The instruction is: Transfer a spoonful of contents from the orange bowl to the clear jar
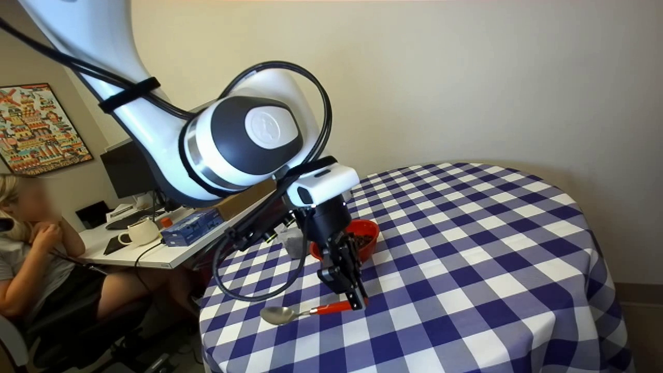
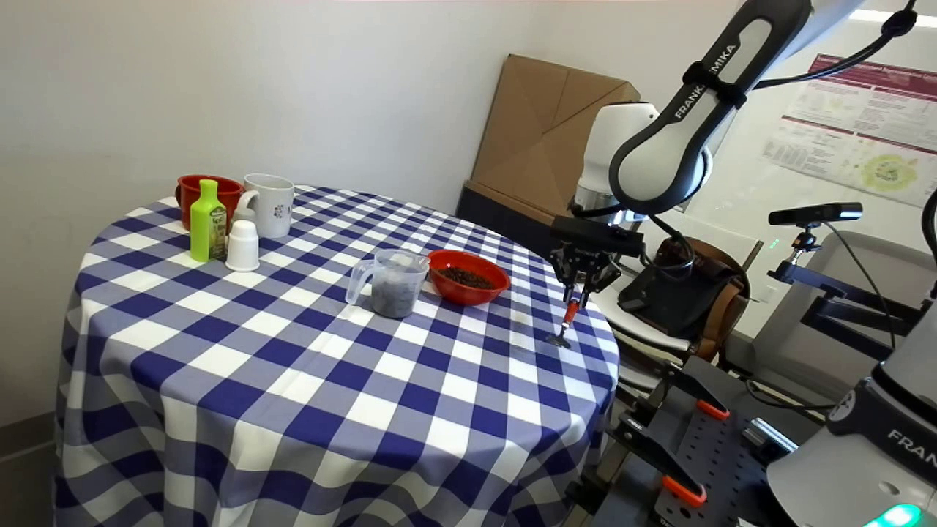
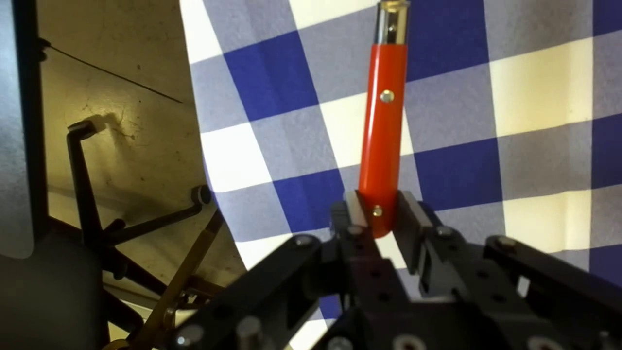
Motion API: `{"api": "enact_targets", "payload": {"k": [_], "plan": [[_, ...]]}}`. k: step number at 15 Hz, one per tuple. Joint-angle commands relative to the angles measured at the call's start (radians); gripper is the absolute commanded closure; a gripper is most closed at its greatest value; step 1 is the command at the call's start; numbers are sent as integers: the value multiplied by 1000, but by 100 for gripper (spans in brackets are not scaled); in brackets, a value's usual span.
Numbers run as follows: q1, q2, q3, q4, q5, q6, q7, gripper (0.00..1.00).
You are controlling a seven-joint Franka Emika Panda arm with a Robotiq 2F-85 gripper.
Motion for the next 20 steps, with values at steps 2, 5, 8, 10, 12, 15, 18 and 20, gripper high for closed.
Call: {"api": "enact_targets", "payload": {"k": [2,5,8,10,12,15,18,20], "plan": [[56,33,-7,16,88,51,-80,95],[77,71,-18,26,111,64,-101,95],[80,110,-21,33,145,75,-130,95],[87,138,-28,43,166,88,-148,95],[99,163,-32,55,186,96,-166,94],[102,168,-12,67,240,74,-209,49],[79,100,39,50,325,59,-284,26],[69,25,77,27,382,52,-352,13]]}}
